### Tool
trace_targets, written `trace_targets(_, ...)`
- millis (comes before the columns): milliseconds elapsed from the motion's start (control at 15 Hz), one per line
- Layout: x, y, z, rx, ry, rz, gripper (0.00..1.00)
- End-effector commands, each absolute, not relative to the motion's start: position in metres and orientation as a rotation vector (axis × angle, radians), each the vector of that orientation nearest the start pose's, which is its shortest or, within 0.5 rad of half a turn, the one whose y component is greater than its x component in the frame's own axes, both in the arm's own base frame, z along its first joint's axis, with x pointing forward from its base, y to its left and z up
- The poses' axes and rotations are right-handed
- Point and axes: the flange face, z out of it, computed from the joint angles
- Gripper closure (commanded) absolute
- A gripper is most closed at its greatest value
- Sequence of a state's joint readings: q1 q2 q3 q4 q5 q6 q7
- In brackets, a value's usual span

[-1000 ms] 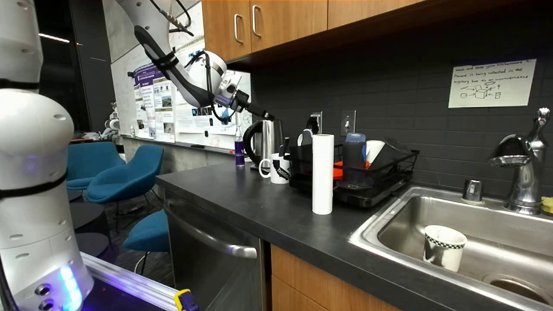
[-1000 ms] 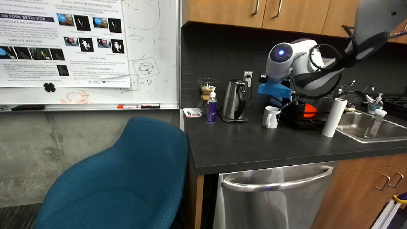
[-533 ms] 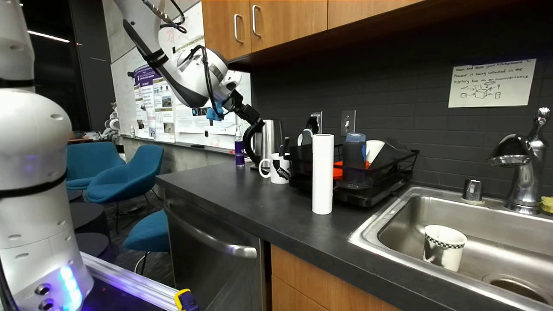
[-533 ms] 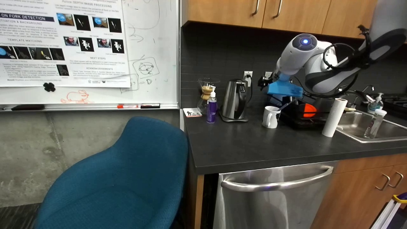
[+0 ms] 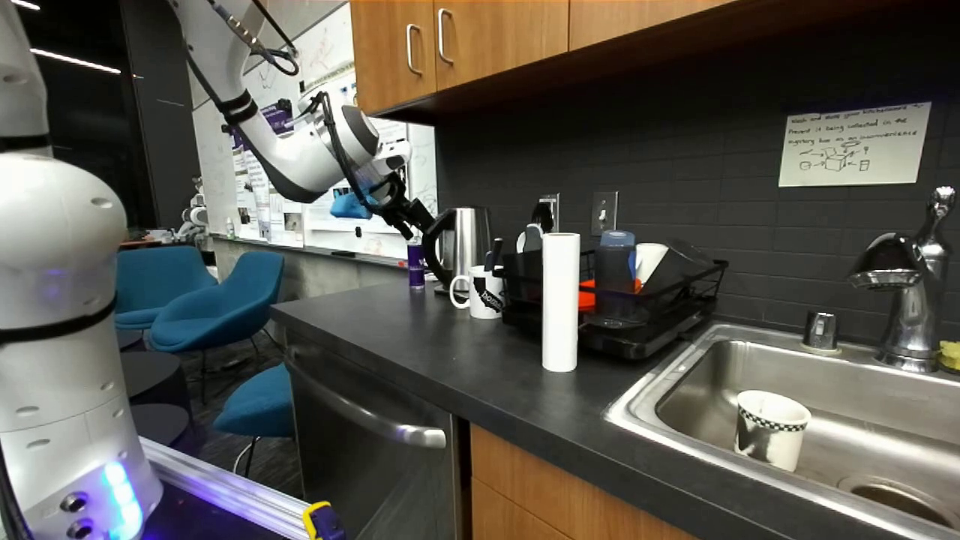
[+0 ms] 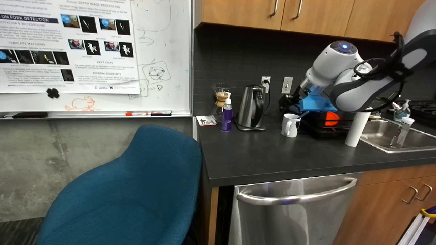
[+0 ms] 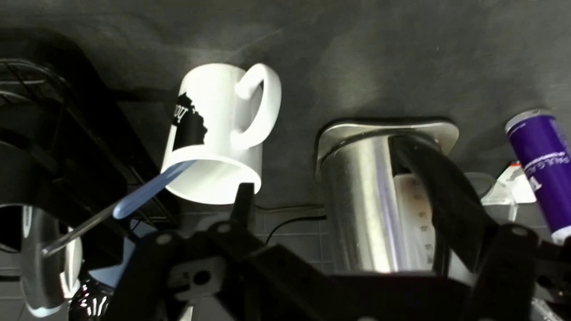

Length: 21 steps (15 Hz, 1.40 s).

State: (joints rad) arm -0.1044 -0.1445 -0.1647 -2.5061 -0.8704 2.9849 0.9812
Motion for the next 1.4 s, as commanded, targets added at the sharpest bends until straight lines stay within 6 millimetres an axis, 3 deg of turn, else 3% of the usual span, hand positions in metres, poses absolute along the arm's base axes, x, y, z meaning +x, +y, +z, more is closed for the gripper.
trace_targets(0, 0.458, -0.061, 0.39, -3.07, 0.491, -0.965, 0.0)
trace_targets(200, 0.451, -0.051, 0.407, -3.106, 0.348, -0.834, 0.0)
trace_targets(533, 0.452, -0.074, 0.454, -3.198, 0.233, -0.497, 0.0)
trace_targets(733, 0.457, -0.089, 0.47, -3.222, 0.239, -0.414, 0.0)
trace_targets(1067, 0.463, -0.08, 0.451, -3.156, 0.354, -0.303, 0.0)
trace_targets(1333, 0.473, -0.071, 0.43, -3.073, 0.513, -0.373, 0.0)
